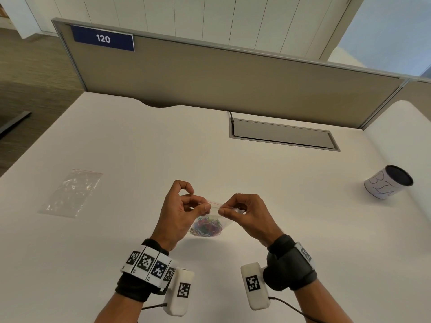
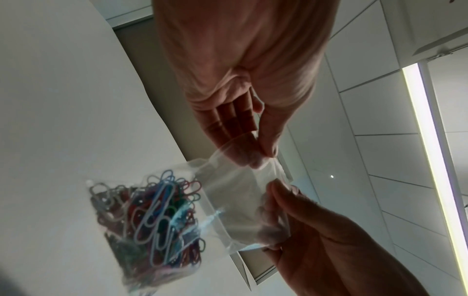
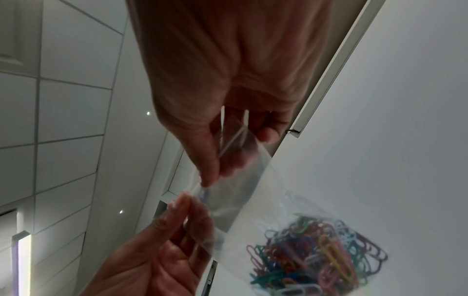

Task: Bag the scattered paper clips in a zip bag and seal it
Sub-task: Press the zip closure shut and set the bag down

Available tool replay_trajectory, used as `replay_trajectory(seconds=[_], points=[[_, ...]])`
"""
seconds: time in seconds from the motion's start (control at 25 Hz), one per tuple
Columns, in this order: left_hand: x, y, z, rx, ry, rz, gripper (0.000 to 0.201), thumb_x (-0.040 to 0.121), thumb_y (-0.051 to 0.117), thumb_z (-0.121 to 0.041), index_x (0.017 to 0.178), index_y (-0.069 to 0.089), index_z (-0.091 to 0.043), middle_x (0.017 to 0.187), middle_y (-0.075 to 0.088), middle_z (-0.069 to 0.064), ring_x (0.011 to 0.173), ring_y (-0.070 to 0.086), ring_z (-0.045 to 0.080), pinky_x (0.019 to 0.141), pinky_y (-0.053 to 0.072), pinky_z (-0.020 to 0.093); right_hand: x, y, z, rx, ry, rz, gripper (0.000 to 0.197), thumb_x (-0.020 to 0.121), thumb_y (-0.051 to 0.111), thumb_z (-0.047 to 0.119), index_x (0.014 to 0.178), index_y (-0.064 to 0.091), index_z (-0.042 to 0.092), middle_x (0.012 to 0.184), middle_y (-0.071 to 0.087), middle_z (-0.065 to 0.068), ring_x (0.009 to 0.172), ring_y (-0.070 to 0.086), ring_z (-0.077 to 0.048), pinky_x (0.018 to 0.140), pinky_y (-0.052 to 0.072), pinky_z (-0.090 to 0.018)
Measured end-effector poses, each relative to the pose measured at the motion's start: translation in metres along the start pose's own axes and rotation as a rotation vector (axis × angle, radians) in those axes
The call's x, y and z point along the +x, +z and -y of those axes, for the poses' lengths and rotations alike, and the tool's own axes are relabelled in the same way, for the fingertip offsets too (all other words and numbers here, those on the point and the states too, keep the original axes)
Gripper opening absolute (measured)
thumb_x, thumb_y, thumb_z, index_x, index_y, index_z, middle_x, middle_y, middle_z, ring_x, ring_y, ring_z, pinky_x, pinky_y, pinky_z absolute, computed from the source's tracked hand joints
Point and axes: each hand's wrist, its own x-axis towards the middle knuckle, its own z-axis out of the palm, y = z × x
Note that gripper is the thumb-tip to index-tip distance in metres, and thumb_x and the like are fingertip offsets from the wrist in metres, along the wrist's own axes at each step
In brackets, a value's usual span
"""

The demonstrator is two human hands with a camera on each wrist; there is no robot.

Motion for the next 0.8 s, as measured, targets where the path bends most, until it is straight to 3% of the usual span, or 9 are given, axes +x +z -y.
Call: replay_trajectory(seconds=[0.2, 0.32, 0.52, 0.68, 0.8], points=[[0.0, 0.002, 0.003, -0.022, -0.002, 0.085, 0.045, 0.077, 0.078, -0.006, 0.107, 0.048, -0.019, 0.085, 0.075, 0.011, 0.084, 0.073, 0.027, 0.082, 0.06, 0.038, 0.004, -0.003, 0.003, -0.047, -0.04, 0.008, 0.009, 0.078, 0.077, 0.024, 0.075, 0.073, 0.016, 0.077, 0.073, 0.001, 0.069, 0.061, -0.001, 0.063, 0.045, -0.012], [0.001, 0.002, 0.001, 0.047, 0.039, 0.113, 0.042, 0.076, 0.079, -0.012, 0.107, 0.05, -0.017, 0.083, 0.078, 0.011, 0.077, 0.076, 0.024, 0.077, 0.061, 0.034, 0.003, -0.004, 0.006, -0.03, -0.039, 0.061, 0.013, 0.077, 0.077, 0.025, 0.081, 0.075, 0.014, 0.078, 0.073, 0.003, 0.07, 0.063, 0.002, 0.064, 0.047, -0.01], [0.003, 0.002, 0.004, 0.035, 0.043, 0.082, 0.04, 0.076, 0.078, -0.009, 0.099, 0.047, -0.02, 0.081, 0.077, 0.013, 0.073, 0.075, 0.027, 0.075, 0.061, 0.037, 0.002, -0.005, -0.003, 0.051, 0.049, 0.027, 0.012, 0.077, 0.078, 0.027, 0.079, 0.074, 0.016, 0.077, 0.073, 0.006, 0.07, 0.063, -0.003, 0.065, 0.049, -0.024], [0.005, 0.004, 0.006, 0.051, 0.03, 0.069, 0.041, 0.076, 0.078, -0.007, 0.097, 0.046, -0.02, 0.081, 0.077, 0.012, 0.074, 0.075, 0.028, 0.081, 0.062, 0.04, 0.004, -0.003, -0.004, -0.052, 0.033, -0.009, 0.01, 0.077, 0.077, 0.027, 0.072, 0.072, 0.02, 0.072, 0.071, 0.009, 0.064, 0.058, 0.0, 0.06, 0.044, -0.021], [0.006, 0.003, 0.005, 0.051, 0.035, 0.074, 0.041, 0.076, 0.078, -0.007, 0.097, 0.045, -0.021, 0.082, 0.078, 0.012, 0.074, 0.075, 0.026, 0.08, 0.061, 0.037, 0.005, -0.003, -0.006, -0.003, 0.046, -0.023, 0.009, 0.075, 0.079, 0.026, 0.074, 0.074, 0.018, 0.077, 0.074, 0.004, 0.069, 0.064, -0.013, 0.064, 0.052, -0.033]])
